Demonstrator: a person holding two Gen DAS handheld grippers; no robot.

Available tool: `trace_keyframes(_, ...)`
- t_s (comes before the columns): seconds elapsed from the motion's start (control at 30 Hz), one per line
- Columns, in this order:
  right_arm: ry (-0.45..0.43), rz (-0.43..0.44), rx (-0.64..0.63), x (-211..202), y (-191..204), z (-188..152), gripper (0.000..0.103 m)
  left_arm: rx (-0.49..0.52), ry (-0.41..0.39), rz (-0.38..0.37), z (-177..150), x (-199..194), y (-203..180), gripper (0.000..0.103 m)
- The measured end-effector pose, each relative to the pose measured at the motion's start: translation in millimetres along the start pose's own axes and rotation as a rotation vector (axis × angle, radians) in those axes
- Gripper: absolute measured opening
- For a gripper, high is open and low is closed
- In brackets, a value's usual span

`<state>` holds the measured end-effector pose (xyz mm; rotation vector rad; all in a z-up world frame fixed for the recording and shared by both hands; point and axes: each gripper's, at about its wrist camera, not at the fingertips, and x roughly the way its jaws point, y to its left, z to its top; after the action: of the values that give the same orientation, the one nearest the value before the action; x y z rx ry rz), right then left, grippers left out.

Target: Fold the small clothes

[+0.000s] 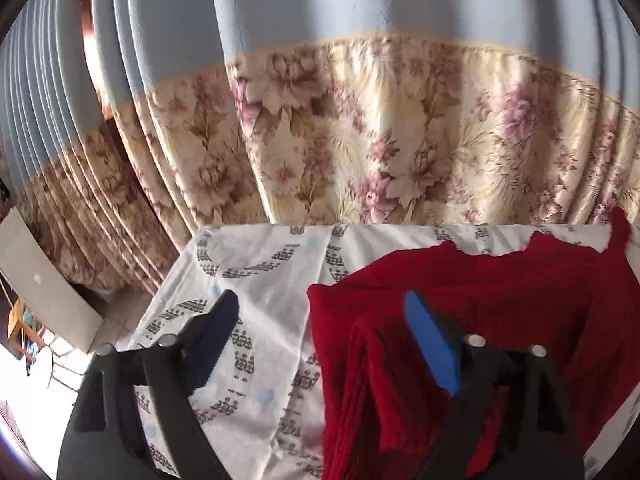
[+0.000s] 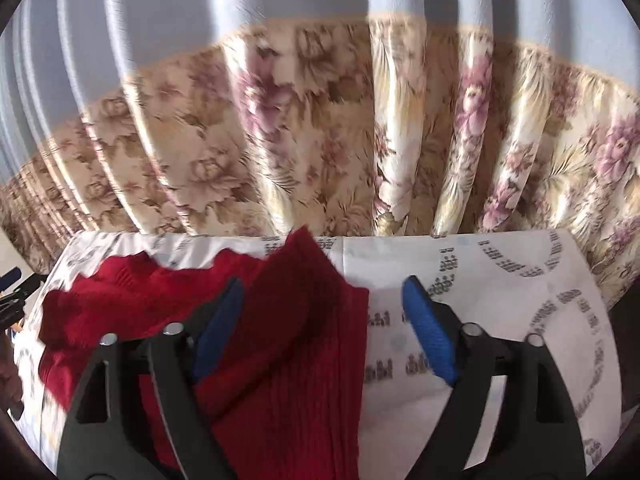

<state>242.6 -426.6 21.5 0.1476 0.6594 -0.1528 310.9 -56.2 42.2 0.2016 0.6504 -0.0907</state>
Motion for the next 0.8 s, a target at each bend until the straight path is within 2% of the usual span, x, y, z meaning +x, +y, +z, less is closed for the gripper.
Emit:
trace_keyframes(0.13,0.003,0.011,-0.016,-14.3,2.7,-12.3,0.088,0.052,0.077,-0.042,-19.0,2.3,-12.9,0.086)
trace_keyframes(0.23,0.019,0.003,0.012,-8.5,-0.3,-13.8,0.087,0.055,0.134,-0.047,-27.8,13.0,-18.7,0.086)
trace_keyframes(0.3,0.038,0.016,0.025,-0.6,0.4,-12.7,0.087,0.066,0.171,-0.077,-32.6,19.5,-26.0,0.086)
trace_keyframes(0.47,0.057,0.04,0.003,17.1,17.2,-5.8,0.087,0.094,0.198,-0.118,-33.6,32.2,-46.7,0.085)
trace_keyframes(0.53,0.067,0.051,0.009,25.7,22.8,-3.6,0.087,0.059,0.21,-0.135,-28.8,43.0,-48.1,0.062)
trace_keyframes(0.57,0.067,0.057,0.01,29.9,26.3,-3.4,0.087,0.04,0.222,-0.15,-26.4,48.1,-47.2,0.033)
trace_keyframes(0.6,0.071,0.061,0.01,33.5,29.0,-3.6,0.087,0.015,0.232,-0.166,-23.5,53.8,-46.1,0.01)
trace_keyframes(0.8,0.059,0.06,-0.03,38.9,40.6,-8.8,0.087,-0.046,0.179,-0.167,11.3,58.4,-33.6,0.009)
